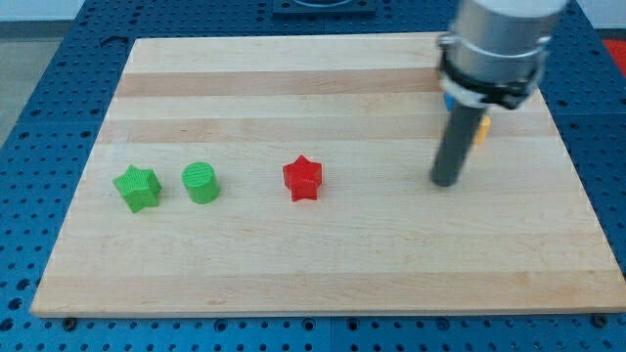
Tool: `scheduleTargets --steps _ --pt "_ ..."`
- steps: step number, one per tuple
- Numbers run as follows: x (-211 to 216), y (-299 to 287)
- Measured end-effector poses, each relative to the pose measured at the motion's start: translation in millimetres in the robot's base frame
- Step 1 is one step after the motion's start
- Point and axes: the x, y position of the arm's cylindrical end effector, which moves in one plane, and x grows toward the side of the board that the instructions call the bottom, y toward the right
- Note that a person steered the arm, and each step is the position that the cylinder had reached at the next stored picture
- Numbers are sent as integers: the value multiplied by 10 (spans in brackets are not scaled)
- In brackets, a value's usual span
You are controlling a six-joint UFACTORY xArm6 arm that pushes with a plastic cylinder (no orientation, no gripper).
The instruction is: Move the red star down to the yellow heart
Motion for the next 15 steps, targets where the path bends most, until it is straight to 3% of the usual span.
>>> scheduleTargets --steps 2,4,6,8,13,15 --pt "-349 -1111" --pt "-359 -2114" --pt "-10 -1990" --pt "-115 -889" --pt "-133 -1738" --pt "-5 -2364"
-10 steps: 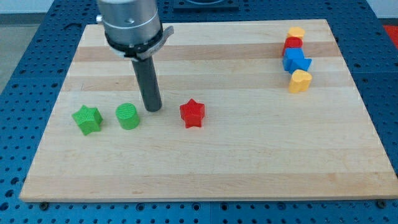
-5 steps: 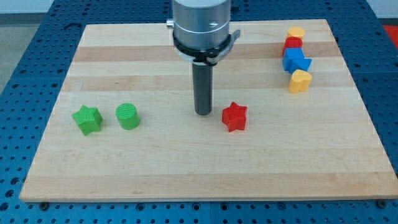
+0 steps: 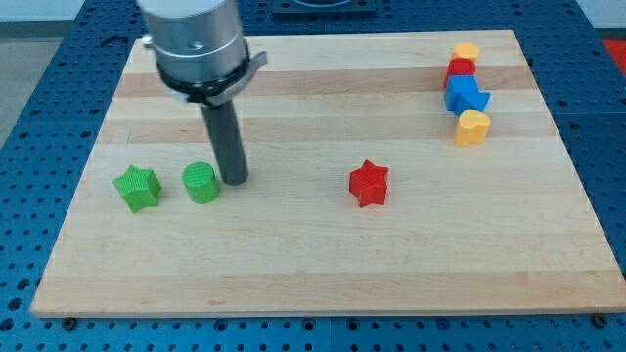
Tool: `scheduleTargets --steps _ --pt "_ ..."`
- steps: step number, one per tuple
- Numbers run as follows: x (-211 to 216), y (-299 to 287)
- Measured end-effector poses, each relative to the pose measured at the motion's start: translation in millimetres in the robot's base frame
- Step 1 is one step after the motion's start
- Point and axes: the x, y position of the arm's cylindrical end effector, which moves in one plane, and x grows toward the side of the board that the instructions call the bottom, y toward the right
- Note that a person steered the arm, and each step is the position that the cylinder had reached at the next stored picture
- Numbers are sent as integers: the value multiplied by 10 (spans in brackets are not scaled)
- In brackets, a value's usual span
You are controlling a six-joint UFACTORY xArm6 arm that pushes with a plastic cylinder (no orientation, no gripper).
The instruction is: Move the red star down to the yellow heart
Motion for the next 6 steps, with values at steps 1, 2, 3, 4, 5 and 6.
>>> scheduleTargets --steps 1,2,3,4,5,6 --pt "211 38" --pt "259 399" --pt "146 751" --pt "63 1175" --pt "63 1301" --pt "120 1289"
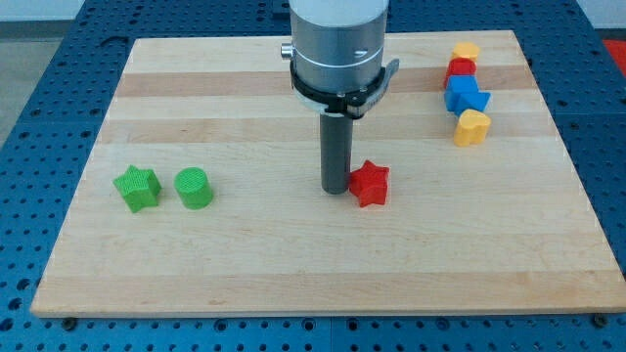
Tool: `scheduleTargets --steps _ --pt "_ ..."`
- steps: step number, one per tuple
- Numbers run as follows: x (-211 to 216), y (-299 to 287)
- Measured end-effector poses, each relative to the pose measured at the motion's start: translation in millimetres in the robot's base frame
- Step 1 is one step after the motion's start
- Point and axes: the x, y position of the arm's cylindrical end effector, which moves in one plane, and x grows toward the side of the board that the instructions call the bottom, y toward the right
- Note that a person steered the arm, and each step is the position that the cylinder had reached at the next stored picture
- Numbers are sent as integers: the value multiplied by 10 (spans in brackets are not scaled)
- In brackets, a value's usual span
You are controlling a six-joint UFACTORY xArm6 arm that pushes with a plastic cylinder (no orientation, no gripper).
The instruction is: Move the red star down to the yellow heart
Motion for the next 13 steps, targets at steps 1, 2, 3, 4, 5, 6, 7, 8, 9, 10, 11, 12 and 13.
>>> scheduleTargets --steps 1,2,3,4,5,6,7,8,9,10,11,12,13 --pt "151 15" --pt "126 198" --pt "-58 639" --pt "-149 962" --pt "-149 1055" --pt "-149 1278" --pt "-176 1608" --pt "-189 1828" --pt "-189 1840" --pt "-175 1840" --pt "60 1677" --pt "247 1131" --pt "457 771"
